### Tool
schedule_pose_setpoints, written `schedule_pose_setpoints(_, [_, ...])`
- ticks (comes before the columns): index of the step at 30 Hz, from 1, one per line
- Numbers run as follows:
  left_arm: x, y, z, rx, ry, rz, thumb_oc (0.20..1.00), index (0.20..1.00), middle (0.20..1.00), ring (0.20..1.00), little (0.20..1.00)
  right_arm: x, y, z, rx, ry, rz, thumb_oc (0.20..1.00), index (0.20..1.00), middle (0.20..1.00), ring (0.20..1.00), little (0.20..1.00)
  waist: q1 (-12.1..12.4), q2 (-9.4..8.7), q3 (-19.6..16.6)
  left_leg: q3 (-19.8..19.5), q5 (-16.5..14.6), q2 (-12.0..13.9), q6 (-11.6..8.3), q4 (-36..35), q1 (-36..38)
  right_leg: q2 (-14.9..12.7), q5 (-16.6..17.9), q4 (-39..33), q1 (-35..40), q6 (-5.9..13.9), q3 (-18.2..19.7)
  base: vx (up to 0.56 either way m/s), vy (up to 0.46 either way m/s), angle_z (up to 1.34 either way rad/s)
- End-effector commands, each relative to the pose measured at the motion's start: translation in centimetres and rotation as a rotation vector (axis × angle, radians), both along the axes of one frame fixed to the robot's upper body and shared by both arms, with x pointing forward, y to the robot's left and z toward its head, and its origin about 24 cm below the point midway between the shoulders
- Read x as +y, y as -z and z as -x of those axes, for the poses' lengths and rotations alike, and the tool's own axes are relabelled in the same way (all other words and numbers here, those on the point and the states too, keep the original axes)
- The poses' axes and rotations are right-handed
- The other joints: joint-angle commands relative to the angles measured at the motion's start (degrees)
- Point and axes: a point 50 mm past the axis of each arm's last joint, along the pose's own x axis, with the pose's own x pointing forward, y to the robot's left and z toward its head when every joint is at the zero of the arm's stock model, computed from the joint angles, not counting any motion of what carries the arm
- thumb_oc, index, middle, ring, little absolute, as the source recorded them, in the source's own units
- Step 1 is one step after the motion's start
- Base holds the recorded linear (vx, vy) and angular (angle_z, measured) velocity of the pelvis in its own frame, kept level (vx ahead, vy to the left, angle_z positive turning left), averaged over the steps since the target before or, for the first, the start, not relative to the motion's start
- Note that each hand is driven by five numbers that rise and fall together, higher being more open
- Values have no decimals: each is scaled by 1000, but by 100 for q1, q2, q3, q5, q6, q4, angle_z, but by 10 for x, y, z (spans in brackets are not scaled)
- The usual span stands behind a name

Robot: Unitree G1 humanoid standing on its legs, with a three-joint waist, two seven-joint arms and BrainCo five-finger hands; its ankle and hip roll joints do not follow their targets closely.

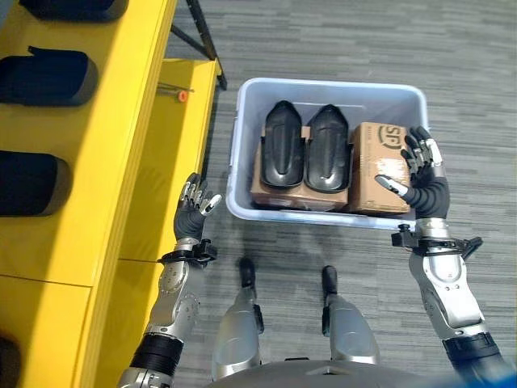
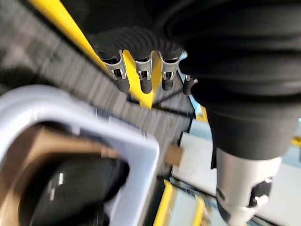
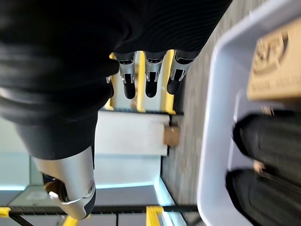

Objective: Move parts from the plastic box to the shelf.

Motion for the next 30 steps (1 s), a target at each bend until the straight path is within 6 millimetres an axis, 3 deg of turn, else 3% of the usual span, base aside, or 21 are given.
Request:
schedule_pose_setpoints(1, [8,-16,6,-97,-51,-5,1000,1000,1000,1000,1000,-6,-22,2,-116,26,26,1000,1000,1000,1000,1000,9,-137,-390,-204,9,702,-376,569,-38,-301,606,280,-347,387,87,12,86,-15])
schedule_pose_setpoints(7, [9,-23,4,-122,-60,-31,1000,1000,1000,1000,1000,-6,-21,1,-112,26,21,1000,1000,1000,1000,1000,-26,-263,-360,-86,-74,619,-354,587,-180,-386,823,90,-516,472,147,-9,40,-10])
schedule_pose_setpoints(13, [2,-56,-18,-256,-63,-56,1000,1000,1000,1000,1000,7,-28,-15,-137,7,24,1000,1000,1000,1000,1000,-91,-283,-247,27,-87,595,-376,590,-317,-428,957,30,-751,515,200,-23,22,-9])
schedule_pose_setpoints(15, [-11,-79,-31,-351,-38,-42,1000,1000,1000,1000,1000,12,-39,-28,-180,21,39,1000,1000,1000,1000,1000,-142,-243,-143,98,-89,560,-385,595,-415,-451,1040,31,-934,542,269,-48,38,-12])
schedule_pose_setpoints(20, [-34,-108,-46,-462,30,-24,1000,1000,1000,1000,1000,25,-58,-48,-240,31,50,1000,1000,1000,1000,1000,-195,-143,77,143,-102,521,-396,665,-667,-471,1119,70,-1236,572,324,-36,8,-10])
schedule_pose_setpoints(30, [-60,-131,-60,-524,75,14,1000,1000,1000,1000,1000,56,-80,-66,-294,-34,0,1000,1000,1000,1000,1000,-202,-78,489,65,-264,592,-417,1095,-1232,-340,1066,362,-1747,538,375,-14,-13,-3])
